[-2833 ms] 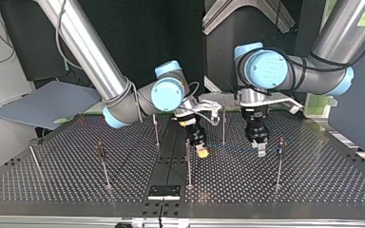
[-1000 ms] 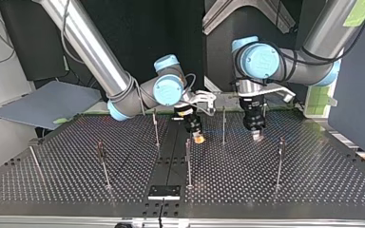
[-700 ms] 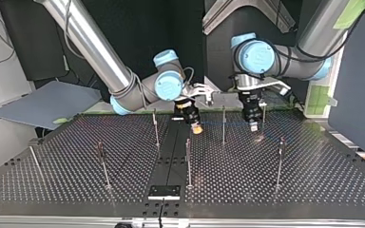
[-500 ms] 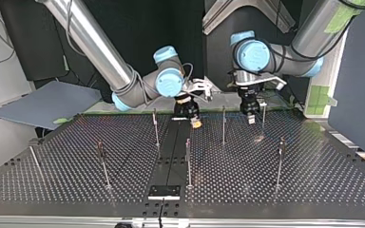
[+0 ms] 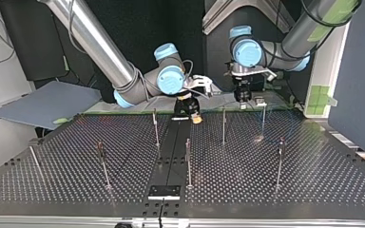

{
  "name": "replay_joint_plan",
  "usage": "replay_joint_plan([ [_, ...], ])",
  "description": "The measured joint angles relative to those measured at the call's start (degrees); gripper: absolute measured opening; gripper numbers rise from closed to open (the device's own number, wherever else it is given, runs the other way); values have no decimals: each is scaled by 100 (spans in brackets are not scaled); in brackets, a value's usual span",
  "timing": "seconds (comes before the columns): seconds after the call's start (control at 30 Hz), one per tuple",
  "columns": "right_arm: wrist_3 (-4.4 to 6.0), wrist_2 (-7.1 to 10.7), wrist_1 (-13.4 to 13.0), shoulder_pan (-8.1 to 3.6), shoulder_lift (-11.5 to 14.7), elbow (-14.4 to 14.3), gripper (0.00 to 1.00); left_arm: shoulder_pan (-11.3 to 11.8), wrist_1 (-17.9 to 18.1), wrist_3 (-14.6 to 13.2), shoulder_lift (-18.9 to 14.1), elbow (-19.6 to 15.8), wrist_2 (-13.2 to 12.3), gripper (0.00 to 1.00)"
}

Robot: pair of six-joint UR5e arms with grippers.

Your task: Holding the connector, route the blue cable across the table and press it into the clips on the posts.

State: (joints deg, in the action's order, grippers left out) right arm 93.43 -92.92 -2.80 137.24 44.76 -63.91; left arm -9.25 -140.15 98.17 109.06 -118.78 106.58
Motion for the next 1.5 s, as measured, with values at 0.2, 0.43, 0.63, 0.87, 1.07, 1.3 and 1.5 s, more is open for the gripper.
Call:
replay_joint_plan([
  [0.2, 9, 11, -17, -25, -10, -27, 0, 34, 168, 75, 102, -1, -144, 0],
  [0.43, 5, 24, -47, -61, -75, -30, 0, 95, 312, 151, 115, -2, -327, 0],
  [0.63, 7, 23, -84, -112, -162, -30, 0, 152, 393, 220, 188, 39, -457, 0],
  [0.87, 8, 28, -105, -177, -171, -26, 0, 223, 555, 310, 484, 214, -486, 0],
  [1.07, 21, 28, -134, -215, -172, -25, 0, 302, 618, 352, 592, 360, -541, 0],
  [1.3, 61, 98, -372, -298, -172, -2, 0, 386, 585, 415, 652, 607, -733, 0],
  [1.5, 71, 145, -406, -379, -172, 83, 0, 438, 401, 445, 886, 881, -842, 0],
])
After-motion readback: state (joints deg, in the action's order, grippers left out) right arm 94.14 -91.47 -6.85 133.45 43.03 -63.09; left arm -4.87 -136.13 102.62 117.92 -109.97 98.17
